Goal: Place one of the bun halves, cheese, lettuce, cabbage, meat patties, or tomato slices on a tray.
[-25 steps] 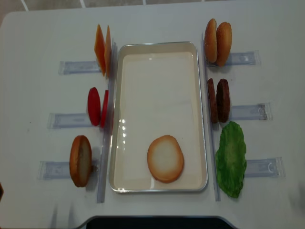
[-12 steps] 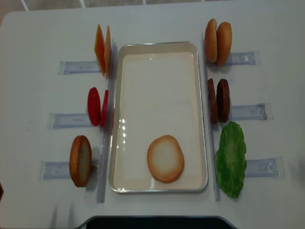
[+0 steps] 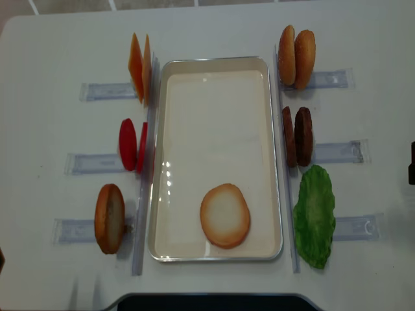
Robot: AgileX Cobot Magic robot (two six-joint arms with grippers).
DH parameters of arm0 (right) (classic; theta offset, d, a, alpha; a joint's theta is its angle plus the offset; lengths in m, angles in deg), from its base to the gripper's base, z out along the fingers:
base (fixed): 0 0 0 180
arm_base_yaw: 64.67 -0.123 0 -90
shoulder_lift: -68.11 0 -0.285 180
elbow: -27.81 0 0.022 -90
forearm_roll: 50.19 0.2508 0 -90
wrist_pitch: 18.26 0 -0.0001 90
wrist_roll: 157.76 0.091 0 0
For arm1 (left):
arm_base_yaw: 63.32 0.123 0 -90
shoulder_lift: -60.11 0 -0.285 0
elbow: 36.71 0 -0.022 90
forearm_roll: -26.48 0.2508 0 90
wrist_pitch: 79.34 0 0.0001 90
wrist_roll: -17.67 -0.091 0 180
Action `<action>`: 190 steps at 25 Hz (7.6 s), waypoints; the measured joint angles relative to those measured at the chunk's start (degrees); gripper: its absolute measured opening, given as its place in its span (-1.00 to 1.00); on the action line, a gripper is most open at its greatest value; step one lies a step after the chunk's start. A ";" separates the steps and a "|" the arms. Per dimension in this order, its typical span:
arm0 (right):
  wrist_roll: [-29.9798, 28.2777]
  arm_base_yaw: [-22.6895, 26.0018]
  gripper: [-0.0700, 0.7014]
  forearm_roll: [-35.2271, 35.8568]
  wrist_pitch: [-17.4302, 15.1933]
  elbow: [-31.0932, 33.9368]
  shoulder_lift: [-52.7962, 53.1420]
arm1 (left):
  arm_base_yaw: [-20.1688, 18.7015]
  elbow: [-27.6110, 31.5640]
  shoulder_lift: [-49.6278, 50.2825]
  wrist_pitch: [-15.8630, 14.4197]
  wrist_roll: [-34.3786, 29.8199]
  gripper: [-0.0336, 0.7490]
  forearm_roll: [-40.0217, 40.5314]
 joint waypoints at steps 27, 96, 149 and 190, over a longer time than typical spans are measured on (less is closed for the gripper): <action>31.47 -35.73 0.52 -1.82 7.94 0.00 -8.26 | 0.00 0.00 0.00 0.00 0.00 -0.03 0.00; -34.52 -35.82 -0.69 55.47 26.13 -4.57 -32.94 | 0.00 0.00 0.00 0.00 0.00 -0.03 0.00; -27.35 -32.44 0.46 33.58 28.31 -4.57 -25.81 | 0.00 0.00 0.00 0.00 0.00 -0.03 0.00; -2.28 2.11 0.46 -6.22 -0.04 9.53 16.07 | 0.00 0.00 0.00 0.00 0.00 -0.03 0.00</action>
